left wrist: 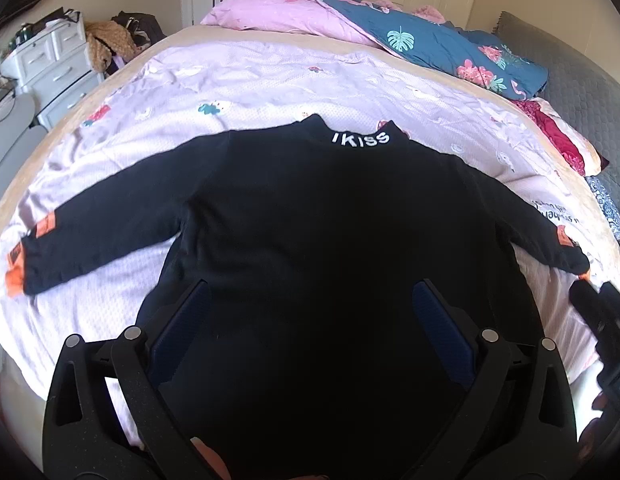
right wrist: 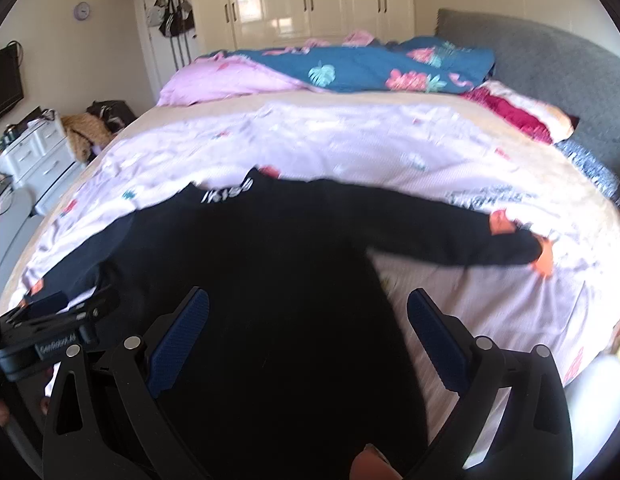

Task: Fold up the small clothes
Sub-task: 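Reach the right gripper to the orange sleeve cuff and grasp it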

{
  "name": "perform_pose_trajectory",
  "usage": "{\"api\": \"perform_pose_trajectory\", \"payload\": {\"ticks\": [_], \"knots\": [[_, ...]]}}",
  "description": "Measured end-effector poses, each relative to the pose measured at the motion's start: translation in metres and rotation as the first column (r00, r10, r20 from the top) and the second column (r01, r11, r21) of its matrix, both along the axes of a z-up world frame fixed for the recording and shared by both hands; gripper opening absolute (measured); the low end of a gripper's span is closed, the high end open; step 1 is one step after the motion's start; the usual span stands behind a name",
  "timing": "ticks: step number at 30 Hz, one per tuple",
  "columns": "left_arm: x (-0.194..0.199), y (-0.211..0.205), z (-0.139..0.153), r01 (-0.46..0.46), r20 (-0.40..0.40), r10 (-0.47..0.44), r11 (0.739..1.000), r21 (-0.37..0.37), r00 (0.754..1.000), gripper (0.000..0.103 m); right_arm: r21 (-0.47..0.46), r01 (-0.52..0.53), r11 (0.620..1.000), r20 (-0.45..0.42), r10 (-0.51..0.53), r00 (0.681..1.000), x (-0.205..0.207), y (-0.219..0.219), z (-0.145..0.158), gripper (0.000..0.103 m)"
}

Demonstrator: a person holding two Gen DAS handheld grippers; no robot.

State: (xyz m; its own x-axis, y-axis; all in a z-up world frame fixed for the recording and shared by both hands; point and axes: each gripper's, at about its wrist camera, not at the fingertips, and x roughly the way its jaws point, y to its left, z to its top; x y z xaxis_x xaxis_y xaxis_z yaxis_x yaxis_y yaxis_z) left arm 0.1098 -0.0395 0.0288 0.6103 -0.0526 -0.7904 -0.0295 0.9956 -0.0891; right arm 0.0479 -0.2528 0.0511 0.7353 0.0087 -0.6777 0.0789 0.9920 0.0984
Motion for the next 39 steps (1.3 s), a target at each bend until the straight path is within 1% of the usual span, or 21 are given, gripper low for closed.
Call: {"api": "perform_pose_trajectory", "payload": {"ticks": [6,8,9,11,14,18,22,25,28,30,34,37,39], "knots": [[0.026,-0.001,0.010,-0.016,0.007,0.016,1.000,-0.019,1.000,0.095,0.005,0.051,0.999,0.028,-0.051,0.998,0.029,-0.012,0.021,0.099],[0.034,-0.003,0.013,-0.009,0.007,0.009,1.000,-0.003,1.000,0.095,-0.001,0.069,0.998,0.043,-0.069,0.997,0.039,-0.015,0.030,0.099],[0.039,-0.005,0.016,-0.008,0.017,0.008,1.000,0.015,1.000,0.095,-0.002,0.078,0.997,0.054,-0.078,0.996,0.044,-0.017,0.034,0.099],[0.047,-0.005,0.022,-0.015,0.036,0.014,1.000,0.020,0.999,0.095,0.002,0.102,0.995,0.065,-0.102,0.993,0.055,-0.021,0.041,0.099],[0.064,-0.005,0.027,-0.015,0.039,0.015,1.000,0.017,0.999,0.095,0.025,0.135,0.991,0.066,-0.137,0.988,0.072,-0.028,0.048,0.099],[0.086,-0.008,0.030,-0.024,0.035,0.024,1.000,0.009,0.999,0.095,0.100,0.173,0.980,0.052,-0.179,0.983,0.091,-0.043,0.050,0.099],[0.102,-0.018,0.028,-0.015,0.029,0.015,1.000,-0.014,0.999,0.095,0.114,0.253,0.961,0.046,-0.259,0.965,0.107,-0.058,0.043,0.099],[0.111,-0.030,0.020,0.010,0.016,-0.009,0.999,-0.030,1.000,0.095,0.190,0.310,0.931,0.008,-0.318,0.948,0.116,-0.079,0.026,0.099],[0.119,-0.042,0.010,0.042,0.014,-0.041,0.998,-0.038,0.999,0.095,0.218,0.370,0.903,-0.020,-0.375,0.927,0.119,-0.098,0.011,0.099],[0.122,-0.050,0.001,0.059,0.006,-0.059,0.998,-0.032,0.998,0.095,0.235,0.392,0.889,-0.031,-0.396,0.918,0.120,-0.109,0.003,0.099],[0.126,-0.060,-0.011,0.081,-0.002,-0.081,0.996,-0.025,0.997,0.095,0.243,0.434,0.868,-0.053,-0.435,0.899,0.118,-0.125,-0.011,0.099],[0.128,-0.066,-0.018,0.095,-0.006,-0.095,0.995,-0.007,0.995,0.095,0.238,0.469,0.850,-0.071,-0.466,0.882,0.116,-0.139,-0.021,0.099],[0.128,-0.068,-0.023,0.109,-0.005,-0.109,0.994,-0.011,0.994,0.095,0.234,0.495,0.837,-0.081,-0.491,0.868,0.114,-0.150,-0.027,0.099]]}}
